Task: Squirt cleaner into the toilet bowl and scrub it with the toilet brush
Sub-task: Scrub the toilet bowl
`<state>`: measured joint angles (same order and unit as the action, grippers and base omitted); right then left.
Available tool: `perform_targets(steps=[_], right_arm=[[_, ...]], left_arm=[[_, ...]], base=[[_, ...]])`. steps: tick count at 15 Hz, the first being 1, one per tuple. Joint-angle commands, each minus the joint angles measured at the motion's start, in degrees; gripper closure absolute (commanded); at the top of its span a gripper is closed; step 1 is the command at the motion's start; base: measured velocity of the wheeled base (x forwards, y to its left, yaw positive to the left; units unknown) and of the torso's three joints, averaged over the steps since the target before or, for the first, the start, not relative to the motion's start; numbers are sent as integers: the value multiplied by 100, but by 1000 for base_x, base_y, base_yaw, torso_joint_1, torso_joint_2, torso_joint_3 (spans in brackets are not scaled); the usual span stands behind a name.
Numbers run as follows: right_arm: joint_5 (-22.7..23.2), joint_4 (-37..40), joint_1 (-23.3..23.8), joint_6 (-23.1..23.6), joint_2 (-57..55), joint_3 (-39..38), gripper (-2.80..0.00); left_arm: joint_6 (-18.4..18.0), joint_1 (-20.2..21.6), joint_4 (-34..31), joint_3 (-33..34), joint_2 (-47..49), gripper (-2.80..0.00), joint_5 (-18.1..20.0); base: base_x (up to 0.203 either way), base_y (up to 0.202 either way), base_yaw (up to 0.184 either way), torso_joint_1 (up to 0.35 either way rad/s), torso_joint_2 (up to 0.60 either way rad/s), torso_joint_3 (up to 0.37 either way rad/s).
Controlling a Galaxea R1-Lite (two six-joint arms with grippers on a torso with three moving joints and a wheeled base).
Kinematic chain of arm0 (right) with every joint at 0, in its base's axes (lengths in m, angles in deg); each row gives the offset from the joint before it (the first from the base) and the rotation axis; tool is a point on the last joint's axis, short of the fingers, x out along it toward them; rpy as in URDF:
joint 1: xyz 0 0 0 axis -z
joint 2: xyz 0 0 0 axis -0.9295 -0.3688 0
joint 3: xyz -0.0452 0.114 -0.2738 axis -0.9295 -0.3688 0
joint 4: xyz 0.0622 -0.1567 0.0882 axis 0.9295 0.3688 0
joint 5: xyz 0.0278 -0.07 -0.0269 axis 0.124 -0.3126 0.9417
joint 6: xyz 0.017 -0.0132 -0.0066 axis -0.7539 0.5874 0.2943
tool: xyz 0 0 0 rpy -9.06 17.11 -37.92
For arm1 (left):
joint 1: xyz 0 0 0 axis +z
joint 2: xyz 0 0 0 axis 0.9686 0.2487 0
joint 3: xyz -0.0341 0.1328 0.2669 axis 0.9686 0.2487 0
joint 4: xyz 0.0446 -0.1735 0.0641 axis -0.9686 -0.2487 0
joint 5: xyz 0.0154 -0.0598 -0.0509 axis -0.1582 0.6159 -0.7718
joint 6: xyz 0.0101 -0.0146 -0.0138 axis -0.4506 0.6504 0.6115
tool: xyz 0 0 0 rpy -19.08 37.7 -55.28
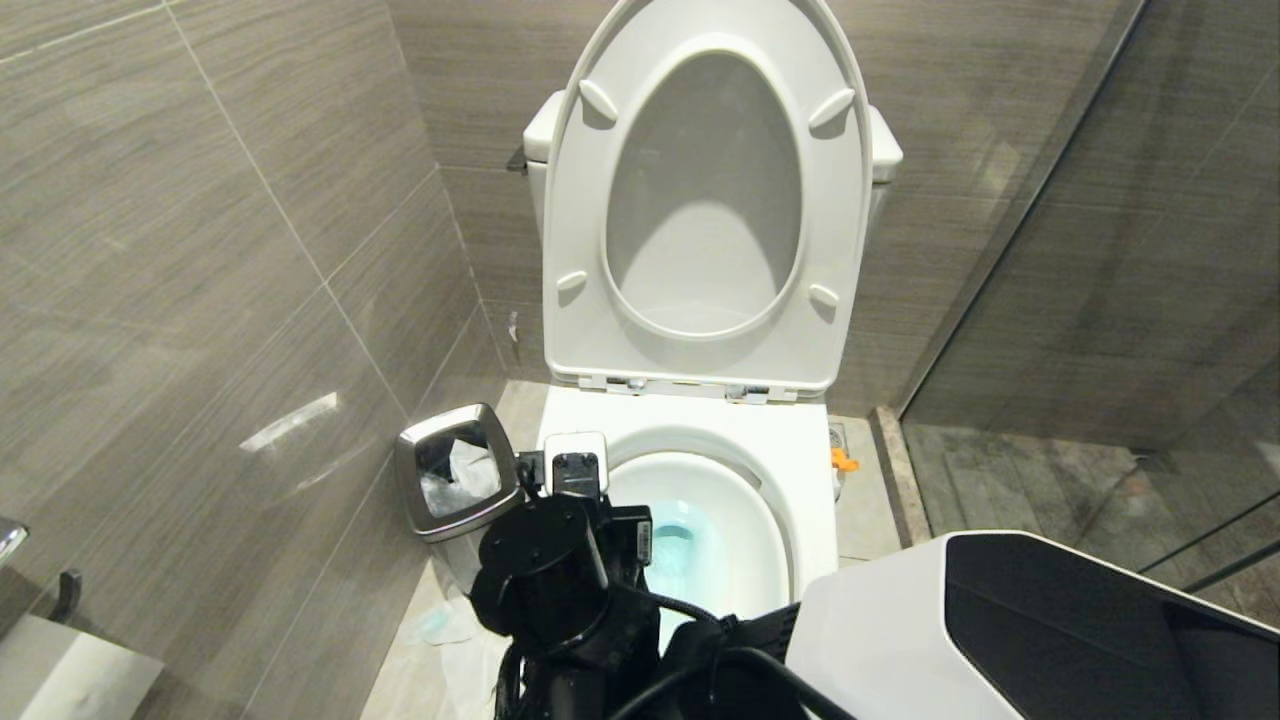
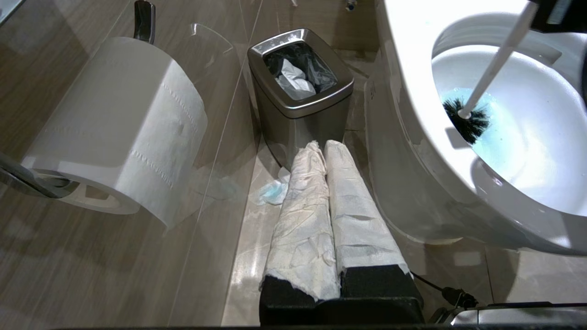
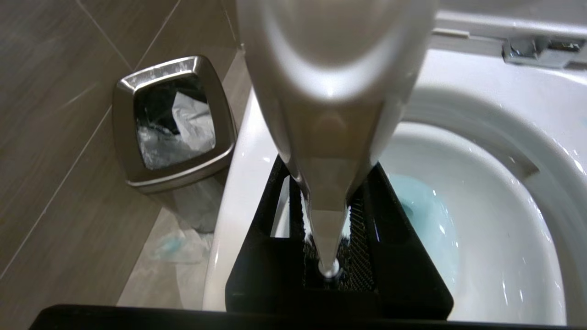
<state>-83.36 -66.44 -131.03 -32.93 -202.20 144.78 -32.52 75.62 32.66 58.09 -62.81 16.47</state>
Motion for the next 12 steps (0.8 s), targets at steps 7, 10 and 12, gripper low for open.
perform_targets(steps=[7,10,12], right_arm=[[-421,-28,-342,-524,763,-1053,0],[-439,-19,-424,-720,901,-1641,0],[-440,-19,-456,-990,998,-2192,0]], left_arm=[[-2,6,-1,-1,0,0,0],[-2,5,-1,-1,0,0,0],[-2,3,-1,-1,0,0,0]], base=[[0,0,0,0,0,0],[0,0,0,0,0,0],[0,0,0,0,0,0]])
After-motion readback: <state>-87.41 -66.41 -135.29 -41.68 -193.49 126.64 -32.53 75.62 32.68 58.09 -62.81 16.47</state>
